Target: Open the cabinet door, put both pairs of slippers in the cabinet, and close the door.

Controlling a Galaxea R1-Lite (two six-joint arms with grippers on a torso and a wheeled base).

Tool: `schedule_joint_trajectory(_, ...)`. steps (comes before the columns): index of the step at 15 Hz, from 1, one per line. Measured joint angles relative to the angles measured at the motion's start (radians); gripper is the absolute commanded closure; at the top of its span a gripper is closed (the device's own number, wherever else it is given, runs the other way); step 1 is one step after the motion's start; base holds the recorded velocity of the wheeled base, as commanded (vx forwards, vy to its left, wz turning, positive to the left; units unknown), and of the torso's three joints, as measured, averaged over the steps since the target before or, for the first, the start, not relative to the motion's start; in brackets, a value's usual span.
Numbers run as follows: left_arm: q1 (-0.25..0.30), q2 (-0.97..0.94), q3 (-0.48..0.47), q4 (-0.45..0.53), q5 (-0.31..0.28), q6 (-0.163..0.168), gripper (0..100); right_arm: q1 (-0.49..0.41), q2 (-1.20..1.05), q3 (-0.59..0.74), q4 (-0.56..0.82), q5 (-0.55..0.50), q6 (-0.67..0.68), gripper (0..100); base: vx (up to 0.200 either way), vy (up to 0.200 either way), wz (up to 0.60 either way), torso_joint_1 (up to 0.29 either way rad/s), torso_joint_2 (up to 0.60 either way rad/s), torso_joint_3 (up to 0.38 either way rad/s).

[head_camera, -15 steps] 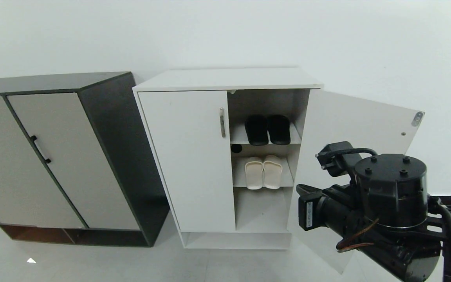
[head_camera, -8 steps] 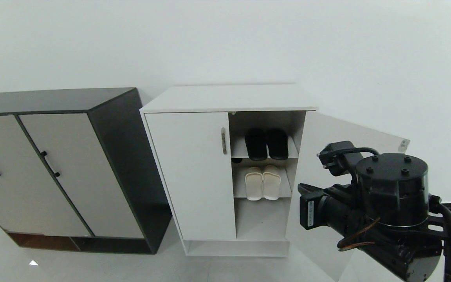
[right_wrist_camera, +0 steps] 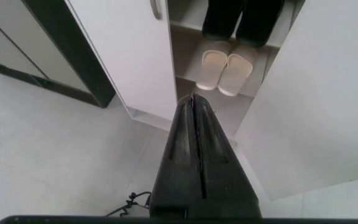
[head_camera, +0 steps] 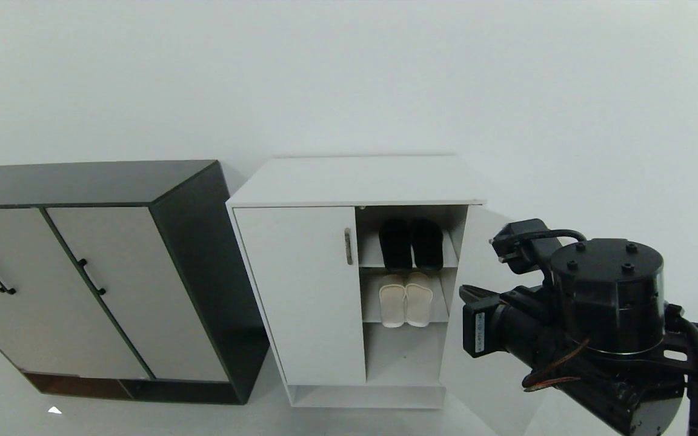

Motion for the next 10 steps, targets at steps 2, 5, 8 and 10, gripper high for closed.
schedule_joint_trajectory(2, 0.000, 0.000, 0.000, 0.000, 0.000, 0.000, 100, 0.000, 0.000, 0.000, -0.005, 0.002, 0.001, 100, 0.000, 0.000, 0.00, 0.266, -0.54, -0.263)
schedule_joint_trajectory(5, -0.001, 0.000, 0.000, 0.000, 0.000, 0.000, 100, 0.000, 0.000, 0.006, -0.011, 0.013, 0.000, 100, 0.000, 0.000, 0.00, 0.103, -0.18, -0.087)
schedule_joint_trajectory(8, 0.001, 0.000, 0.000, 0.000, 0.000, 0.000, 100, 0.000, 0.000, 0.012, -0.017, 0.015, 0.000, 100, 0.000, 0.000, -0.20, 0.012, -0.02, -0.014)
schedule_joint_trajectory(10, -0.002, 0.000, 0.001, 0.001, 0.000, 0.000, 100, 0.001, 0.000, 0.017, -0.025, 0.014, -0.004, 100, 0.000, 0.000, 0.00, 0.000, 0.00, 0.000)
